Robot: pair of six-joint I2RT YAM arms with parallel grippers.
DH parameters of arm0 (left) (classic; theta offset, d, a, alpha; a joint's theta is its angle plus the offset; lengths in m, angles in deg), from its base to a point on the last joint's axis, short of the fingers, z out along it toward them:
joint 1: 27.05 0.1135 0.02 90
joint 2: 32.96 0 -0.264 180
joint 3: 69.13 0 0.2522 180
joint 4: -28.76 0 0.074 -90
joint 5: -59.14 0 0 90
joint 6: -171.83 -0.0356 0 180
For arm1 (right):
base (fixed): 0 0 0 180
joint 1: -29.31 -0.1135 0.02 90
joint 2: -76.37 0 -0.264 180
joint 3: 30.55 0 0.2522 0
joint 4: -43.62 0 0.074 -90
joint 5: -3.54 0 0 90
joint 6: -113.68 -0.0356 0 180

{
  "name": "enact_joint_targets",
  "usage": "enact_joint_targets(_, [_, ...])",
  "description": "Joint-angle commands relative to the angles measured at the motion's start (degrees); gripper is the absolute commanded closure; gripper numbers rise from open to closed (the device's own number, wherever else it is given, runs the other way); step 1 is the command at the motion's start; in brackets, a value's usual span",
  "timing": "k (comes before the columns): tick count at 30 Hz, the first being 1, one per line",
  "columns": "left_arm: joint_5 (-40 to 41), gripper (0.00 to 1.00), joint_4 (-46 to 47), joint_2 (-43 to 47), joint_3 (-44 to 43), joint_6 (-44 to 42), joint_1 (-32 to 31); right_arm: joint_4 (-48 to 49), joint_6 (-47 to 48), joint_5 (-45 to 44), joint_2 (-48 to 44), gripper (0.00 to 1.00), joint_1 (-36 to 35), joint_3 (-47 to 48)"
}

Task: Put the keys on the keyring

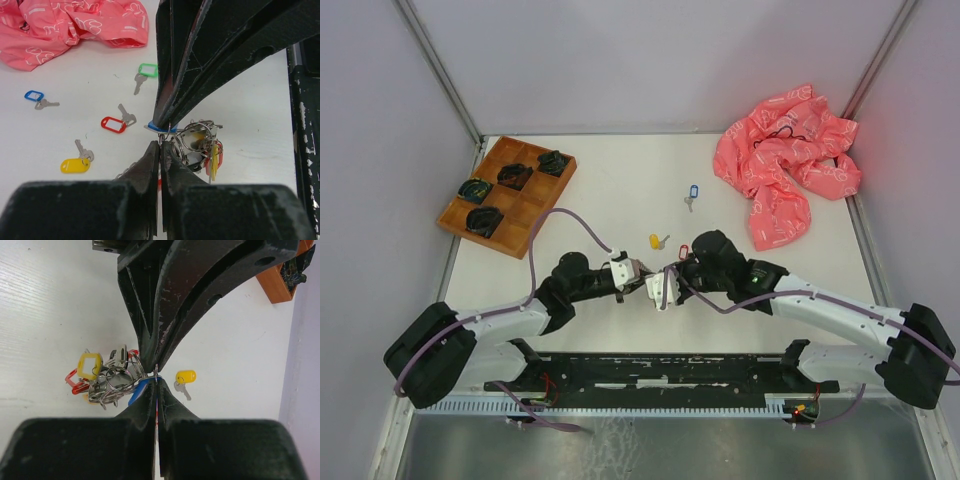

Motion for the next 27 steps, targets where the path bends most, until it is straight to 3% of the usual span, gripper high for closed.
enact_joint_targets(1, [3.0,0.97,4.5,1.6,-1.3,2.5,-0.1,4.4,-7.9,-2.9,-3.0,0.99,-0.1,2.1])
enact_joint_targets(8, [7.2,0.97,3.3,4.7,-2.8,2.4,-0.1,18.0,-19.1,-6.7,-7.5,0.99,0.3,-5.8])
enact_joint_targets(18, [8.7,0.97,-6.6,6.1,-10.6,2.0,0.5,29.8,-21.4,-10.0,-8.0,0.99,2.9,-10.8])
enact_joint_targets(24, [6.6,0.97,-19.8,6.6,-15.6,0.1,0.8,29.1,-15.9,-8.4,-8.8,0.99,5.0,-11.5])
enact_joint_targets(27, [5.6,0.97,-21.5,7.2,-16.3,0.5,0.7,25.8,-12.4,-5.6,-7.4,0.99,5.0,-9.7])
